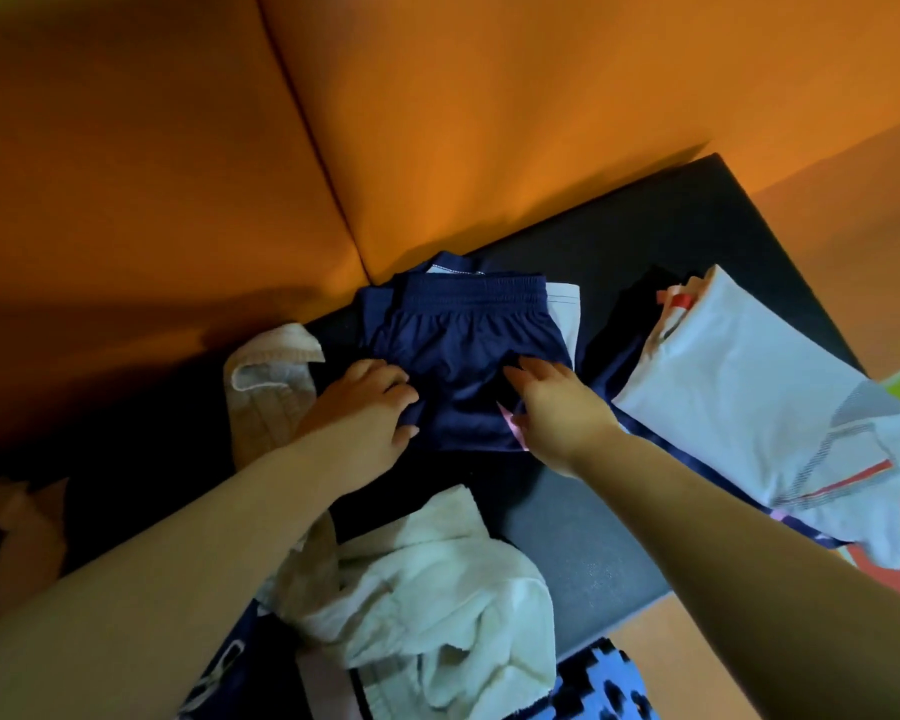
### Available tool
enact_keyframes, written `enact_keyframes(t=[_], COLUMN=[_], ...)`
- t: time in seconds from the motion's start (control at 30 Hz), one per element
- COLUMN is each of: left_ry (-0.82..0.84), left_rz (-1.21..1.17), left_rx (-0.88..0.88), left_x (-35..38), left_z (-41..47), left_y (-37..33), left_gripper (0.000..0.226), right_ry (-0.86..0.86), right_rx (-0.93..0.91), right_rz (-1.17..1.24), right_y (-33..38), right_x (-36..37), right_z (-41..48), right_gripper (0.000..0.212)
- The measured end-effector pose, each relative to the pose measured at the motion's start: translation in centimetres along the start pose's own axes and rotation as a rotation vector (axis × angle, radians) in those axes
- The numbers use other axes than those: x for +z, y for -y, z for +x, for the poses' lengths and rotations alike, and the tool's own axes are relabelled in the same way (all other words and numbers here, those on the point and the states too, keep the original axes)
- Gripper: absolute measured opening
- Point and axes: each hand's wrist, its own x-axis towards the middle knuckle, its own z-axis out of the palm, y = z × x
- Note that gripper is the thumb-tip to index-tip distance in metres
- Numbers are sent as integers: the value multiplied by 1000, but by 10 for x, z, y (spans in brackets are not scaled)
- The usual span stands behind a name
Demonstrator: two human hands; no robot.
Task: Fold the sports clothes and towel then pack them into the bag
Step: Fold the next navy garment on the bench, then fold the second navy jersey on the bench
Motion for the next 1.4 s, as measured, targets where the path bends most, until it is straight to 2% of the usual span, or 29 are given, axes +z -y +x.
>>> enact_keyframes(t=[0.1, 0.17, 0.33, 0.47, 0.53, 0.73, 1.07, 1.2, 1.4], left_ry=[-130, -186, -163, -176, -171, -206, -178, -216, -347], left_rz=[-76, -147, -316, -449, -471, -500, -568, -587, -646], left_rx=[-28, -56, -196, -303, -325, -458, -540, -675, -928], left_x=[-16, -22, -20, -21, -21, -32, -52, -55, -48], left_z=[-31, -56, -121, -175, -202, -274, -365, -398, -434], left_y=[-5, -3, 1, 6, 14, 37, 69, 71, 60], left_gripper=[34, 38, 44, 18, 17, 19, 16, 19, 24], right_ry=[-45, -63, -48, 11, 50, 180, 211, 305, 463], right_rx=[10, 12, -7, -37, -59, -115, -215, -339, -610], right_rz=[97, 168, 314, 381, 388, 308, 167, 80, -197], right_y=[14, 27, 70, 108, 128, 182, 269, 305, 352], right_x=[-13, -17, -14, -4, -1, -3, -15, -24, -41], right_z=[-19, -32, -67, -93, -104, -133, -161, -162, -152], right_gripper=[44, 42, 33, 26, 24, 24, 23, 23, 39])
